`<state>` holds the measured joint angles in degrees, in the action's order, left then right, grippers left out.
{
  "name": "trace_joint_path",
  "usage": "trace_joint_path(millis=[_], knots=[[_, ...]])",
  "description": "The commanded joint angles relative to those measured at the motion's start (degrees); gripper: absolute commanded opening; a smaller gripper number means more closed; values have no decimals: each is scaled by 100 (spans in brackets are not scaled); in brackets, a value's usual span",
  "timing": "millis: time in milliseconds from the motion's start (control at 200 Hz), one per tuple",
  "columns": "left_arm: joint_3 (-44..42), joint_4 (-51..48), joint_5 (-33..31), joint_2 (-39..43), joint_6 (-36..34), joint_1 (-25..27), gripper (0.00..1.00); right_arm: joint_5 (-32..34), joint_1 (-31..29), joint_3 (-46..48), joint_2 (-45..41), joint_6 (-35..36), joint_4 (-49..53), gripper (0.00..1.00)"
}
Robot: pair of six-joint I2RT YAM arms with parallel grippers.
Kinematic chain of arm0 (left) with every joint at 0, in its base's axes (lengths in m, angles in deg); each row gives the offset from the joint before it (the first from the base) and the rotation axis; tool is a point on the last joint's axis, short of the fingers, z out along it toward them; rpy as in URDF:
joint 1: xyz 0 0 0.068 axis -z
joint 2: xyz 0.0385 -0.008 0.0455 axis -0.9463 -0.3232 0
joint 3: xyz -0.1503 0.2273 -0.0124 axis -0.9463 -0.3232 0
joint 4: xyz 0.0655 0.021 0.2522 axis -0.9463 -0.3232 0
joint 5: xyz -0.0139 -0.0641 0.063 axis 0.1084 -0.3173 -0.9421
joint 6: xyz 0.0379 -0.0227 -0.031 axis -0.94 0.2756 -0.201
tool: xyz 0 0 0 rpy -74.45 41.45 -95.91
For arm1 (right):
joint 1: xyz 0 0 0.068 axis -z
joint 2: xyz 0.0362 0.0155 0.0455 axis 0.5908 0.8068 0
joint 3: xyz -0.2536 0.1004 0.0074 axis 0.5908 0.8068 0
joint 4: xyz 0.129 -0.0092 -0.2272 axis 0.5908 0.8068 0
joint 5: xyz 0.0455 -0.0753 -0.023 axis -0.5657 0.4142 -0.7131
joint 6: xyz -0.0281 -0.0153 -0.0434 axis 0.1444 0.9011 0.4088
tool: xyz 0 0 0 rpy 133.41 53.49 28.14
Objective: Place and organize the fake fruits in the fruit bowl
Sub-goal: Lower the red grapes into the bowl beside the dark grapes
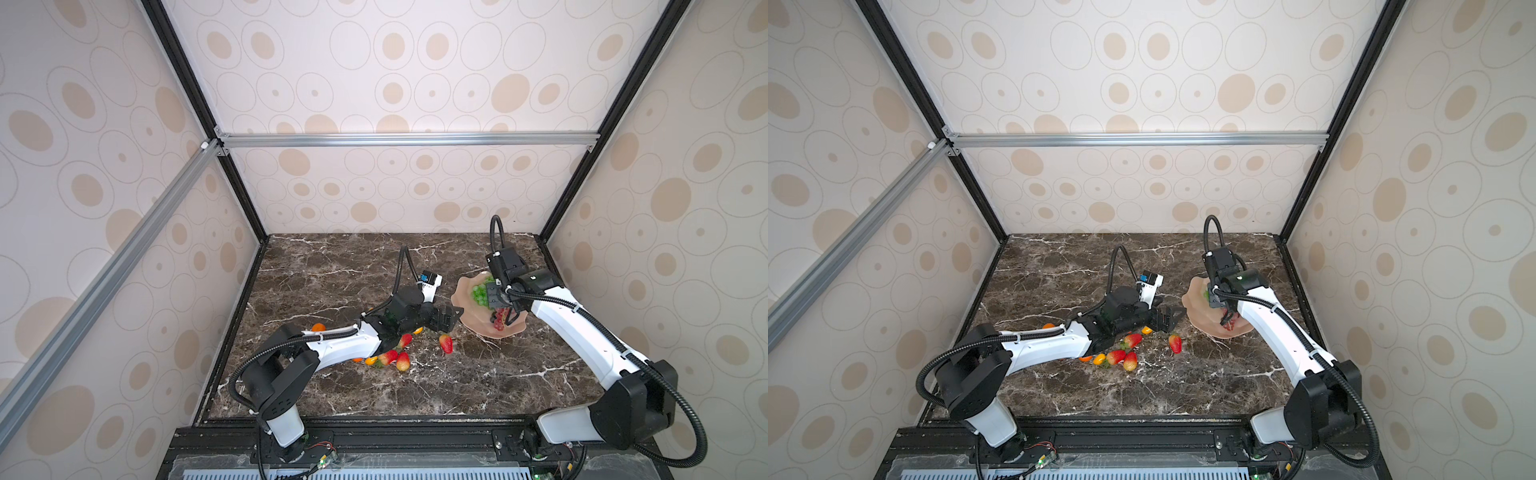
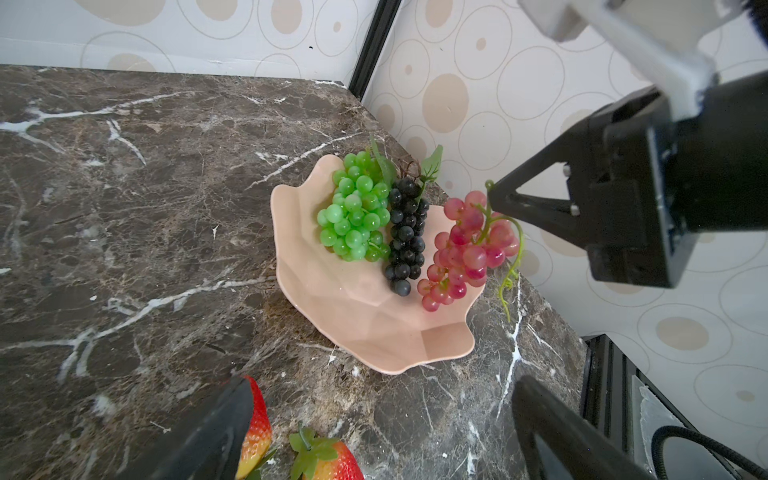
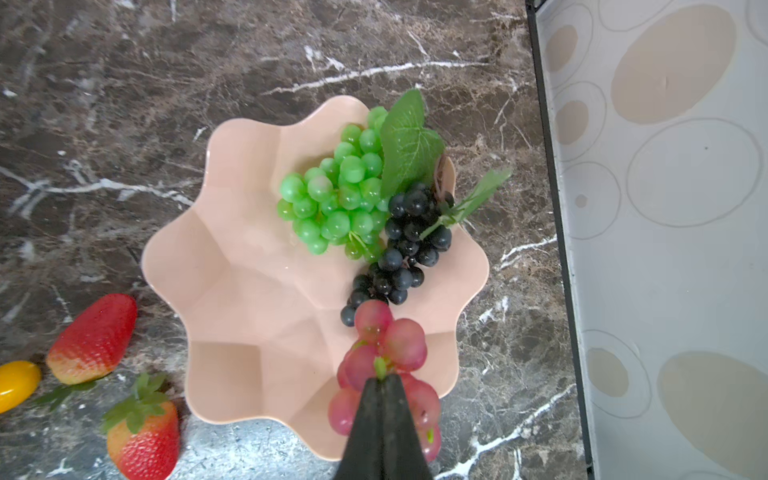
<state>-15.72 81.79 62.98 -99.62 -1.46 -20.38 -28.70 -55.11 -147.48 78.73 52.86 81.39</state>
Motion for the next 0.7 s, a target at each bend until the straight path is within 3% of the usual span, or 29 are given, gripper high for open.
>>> trace_joint_path(millis=[0,435,695], knots=[[266,-32,36,-37,-128,50,98,284,125,68,61,-92,40,0],[642,-334,227,-338,-209,125,98,287,730,-19,508,-72,-267,0],[1361,-538,164,-956,-261,306,98,49,1117,-184,794,-9,-446,0]])
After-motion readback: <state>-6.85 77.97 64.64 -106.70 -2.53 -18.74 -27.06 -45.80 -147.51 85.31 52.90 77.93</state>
